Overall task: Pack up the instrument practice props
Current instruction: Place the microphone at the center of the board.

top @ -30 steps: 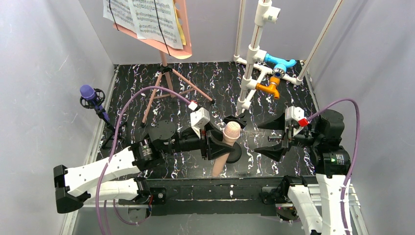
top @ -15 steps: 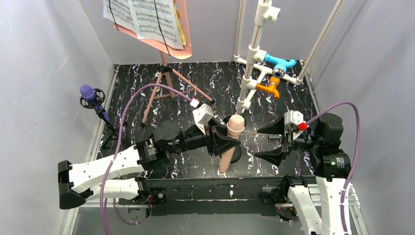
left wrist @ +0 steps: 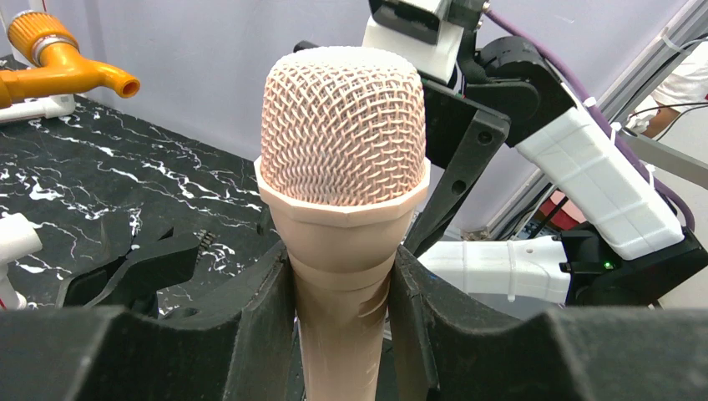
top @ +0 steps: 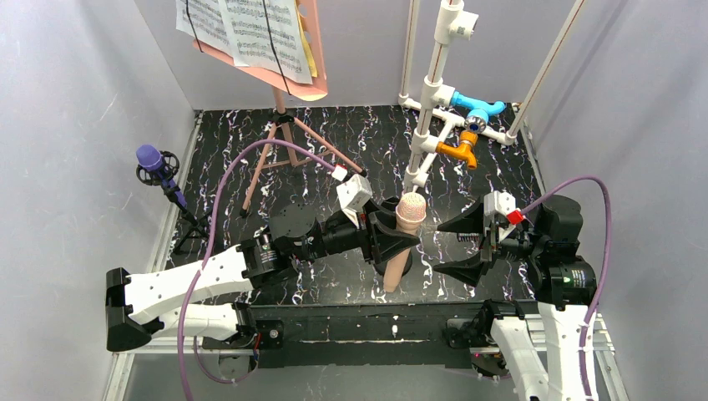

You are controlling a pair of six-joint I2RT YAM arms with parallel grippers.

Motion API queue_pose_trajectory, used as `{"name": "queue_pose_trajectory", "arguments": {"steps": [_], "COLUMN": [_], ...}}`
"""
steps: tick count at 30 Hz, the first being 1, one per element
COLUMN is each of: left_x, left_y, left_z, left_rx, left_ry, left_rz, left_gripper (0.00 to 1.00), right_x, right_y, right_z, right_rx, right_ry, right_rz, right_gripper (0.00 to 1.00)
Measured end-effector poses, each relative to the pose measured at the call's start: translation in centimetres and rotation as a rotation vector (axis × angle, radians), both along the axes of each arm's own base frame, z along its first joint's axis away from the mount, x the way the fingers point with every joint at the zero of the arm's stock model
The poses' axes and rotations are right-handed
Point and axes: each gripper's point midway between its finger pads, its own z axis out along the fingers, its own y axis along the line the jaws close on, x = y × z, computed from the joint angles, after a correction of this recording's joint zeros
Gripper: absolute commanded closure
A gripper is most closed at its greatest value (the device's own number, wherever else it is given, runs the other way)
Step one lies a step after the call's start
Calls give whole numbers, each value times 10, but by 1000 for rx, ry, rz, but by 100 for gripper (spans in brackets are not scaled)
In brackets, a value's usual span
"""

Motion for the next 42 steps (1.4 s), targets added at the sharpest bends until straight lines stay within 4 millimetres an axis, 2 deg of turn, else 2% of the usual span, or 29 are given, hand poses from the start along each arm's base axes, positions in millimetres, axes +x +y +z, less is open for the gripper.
{"name": "queue_pose_trajectory", "arguments": {"steps": [6,13,26,31,33,38,39,40,41,42], "left_x": [2,11,8,6,6,9,10,11,12,12], "left_y": [-2,-19,-59,-78,-84,-94,-94,-93,-93,-93], "left_z": [10,24,26,19,14,9,9,11,13,15], "left_rx": [-22,-47,-81,-91,-87,-97,-101,-107,-116,-126], "left_ry": [-19,-49,-78,-90,-90,-89,-89,-90,-90,-87], "left_rz": [8,25,2,2,7,31,37,43,46,50], "left_gripper": [100,100,100,100,100,100,100,100,100,97], "right_x": [-3,-5,-12,-12,-11,-9,-8,-8,-7,-6], "right_y": [1,1,3,4,4,5,5,5,5,5], "right_z": [-2,-5,1,4,7,13,14,15,15,16], "right_rx": [7,17,46,54,56,68,70,72,73,74], "right_ry": [16,52,100,137,149,179,191,200,204,195], "right_rz": [12,22,60,70,70,81,83,83,85,89], "right_gripper": [2,2,2,3,10,45,58,84,97,99]}}
